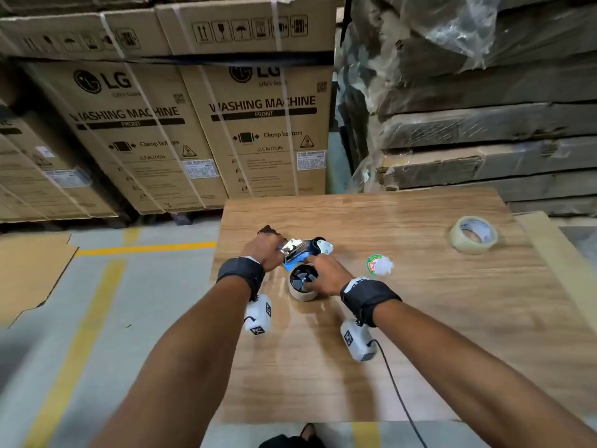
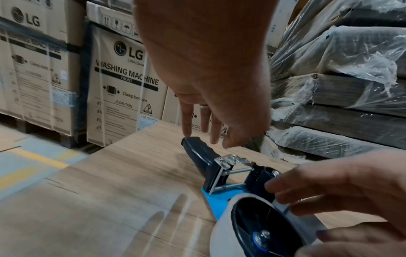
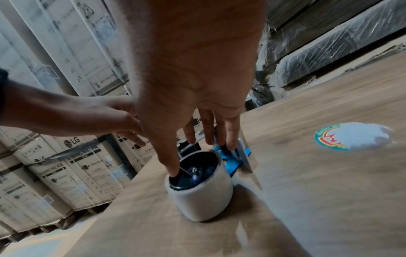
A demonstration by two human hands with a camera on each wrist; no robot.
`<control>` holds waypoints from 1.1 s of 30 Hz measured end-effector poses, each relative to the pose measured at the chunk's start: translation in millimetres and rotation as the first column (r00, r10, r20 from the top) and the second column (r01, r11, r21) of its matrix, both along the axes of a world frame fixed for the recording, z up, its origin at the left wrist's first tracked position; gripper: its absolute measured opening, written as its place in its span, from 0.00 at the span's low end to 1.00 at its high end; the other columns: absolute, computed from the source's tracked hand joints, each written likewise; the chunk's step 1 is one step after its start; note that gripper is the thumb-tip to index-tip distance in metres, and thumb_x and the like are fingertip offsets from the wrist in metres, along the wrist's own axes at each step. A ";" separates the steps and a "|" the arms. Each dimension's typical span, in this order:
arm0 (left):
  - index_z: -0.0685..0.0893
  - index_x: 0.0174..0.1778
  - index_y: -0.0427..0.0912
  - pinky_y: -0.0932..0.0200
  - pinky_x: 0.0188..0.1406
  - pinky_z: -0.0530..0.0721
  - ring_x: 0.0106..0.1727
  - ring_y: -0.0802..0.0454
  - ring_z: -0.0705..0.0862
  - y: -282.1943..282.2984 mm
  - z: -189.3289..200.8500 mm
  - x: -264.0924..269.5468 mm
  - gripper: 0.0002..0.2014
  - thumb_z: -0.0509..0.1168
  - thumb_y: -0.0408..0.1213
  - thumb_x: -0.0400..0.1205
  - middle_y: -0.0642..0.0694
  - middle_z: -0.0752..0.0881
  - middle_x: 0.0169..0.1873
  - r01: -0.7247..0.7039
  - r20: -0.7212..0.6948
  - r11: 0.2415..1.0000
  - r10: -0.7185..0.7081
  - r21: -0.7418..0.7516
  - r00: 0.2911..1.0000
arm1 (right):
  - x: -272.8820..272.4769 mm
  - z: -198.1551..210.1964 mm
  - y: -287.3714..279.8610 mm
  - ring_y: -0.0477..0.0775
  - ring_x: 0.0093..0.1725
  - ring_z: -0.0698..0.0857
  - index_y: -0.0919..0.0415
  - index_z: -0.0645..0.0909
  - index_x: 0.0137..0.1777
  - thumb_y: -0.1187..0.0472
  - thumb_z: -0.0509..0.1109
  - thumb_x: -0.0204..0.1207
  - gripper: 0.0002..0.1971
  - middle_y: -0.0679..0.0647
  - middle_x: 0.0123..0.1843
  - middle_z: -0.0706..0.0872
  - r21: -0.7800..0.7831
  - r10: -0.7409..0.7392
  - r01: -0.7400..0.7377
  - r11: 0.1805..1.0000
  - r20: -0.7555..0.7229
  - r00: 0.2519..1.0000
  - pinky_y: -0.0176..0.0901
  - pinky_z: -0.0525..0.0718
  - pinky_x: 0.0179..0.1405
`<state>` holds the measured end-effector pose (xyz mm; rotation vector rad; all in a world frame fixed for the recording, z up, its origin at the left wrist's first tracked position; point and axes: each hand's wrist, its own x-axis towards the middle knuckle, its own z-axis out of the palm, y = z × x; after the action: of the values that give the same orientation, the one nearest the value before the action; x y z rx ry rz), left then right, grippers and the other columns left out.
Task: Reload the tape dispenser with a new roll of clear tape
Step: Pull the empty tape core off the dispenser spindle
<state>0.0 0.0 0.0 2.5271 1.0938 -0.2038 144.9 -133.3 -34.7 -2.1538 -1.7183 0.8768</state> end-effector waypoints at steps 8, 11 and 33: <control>0.82 0.64 0.41 0.42 0.69 0.79 0.73 0.37 0.77 21.3 -23.3 11.9 0.14 0.60 0.38 0.83 0.38 0.83 0.67 0.105 0.068 0.994 -0.105 -0.005 0.992 | -13.7 -19.5 5.3 0.65 0.73 0.75 0.57 0.71 0.78 0.43 0.87 0.61 0.47 0.62 0.72 0.77 -0.085 -0.088 0.089 0.992 0.013 0.996 0.56 0.79 0.69; 0.76 0.76 0.46 0.38 0.75 0.75 0.82 0.38 0.68 25.5 -28.5 18.4 0.21 0.57 0.45 0.87 0.43 0.77 0.77 0.114 0.031 0.993 -0.114 -0.007 0.993 | -16.2 -24.8 2.0 0.63 0.75 0.75 0.54 0.71 0.79 0.45 0.87 0.61 0.48 0.60 0.73 0.78 -0.073 -0.120 0.121 0.990 0.022 0.993 0.54 0.80 0.69; 0.84 0.42 0.48 0.50 0.46 0.81 0.53 0.34 0.84 -9.9 -40.6 52.2 0.10 0.66 0.50 0.77 0.36 0.88 0.51 -0.012 -0.010 0.991 0.011 -0.135 1.000 | 41.2 -5.3 -42.0 0.65 0.69 0.81 0.51 0.74 0.77 0.43 0.75 0.73 0.33 0.56 0.73 0.80 -0.045 0.046 -0.037 0.998 0.202 0.978 0.58 0.86 0.60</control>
<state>52.2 -9.9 -40.6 2.4018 1.0606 -0.2771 186.1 -175.3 -39.9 -2.3130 -1.8612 0.7295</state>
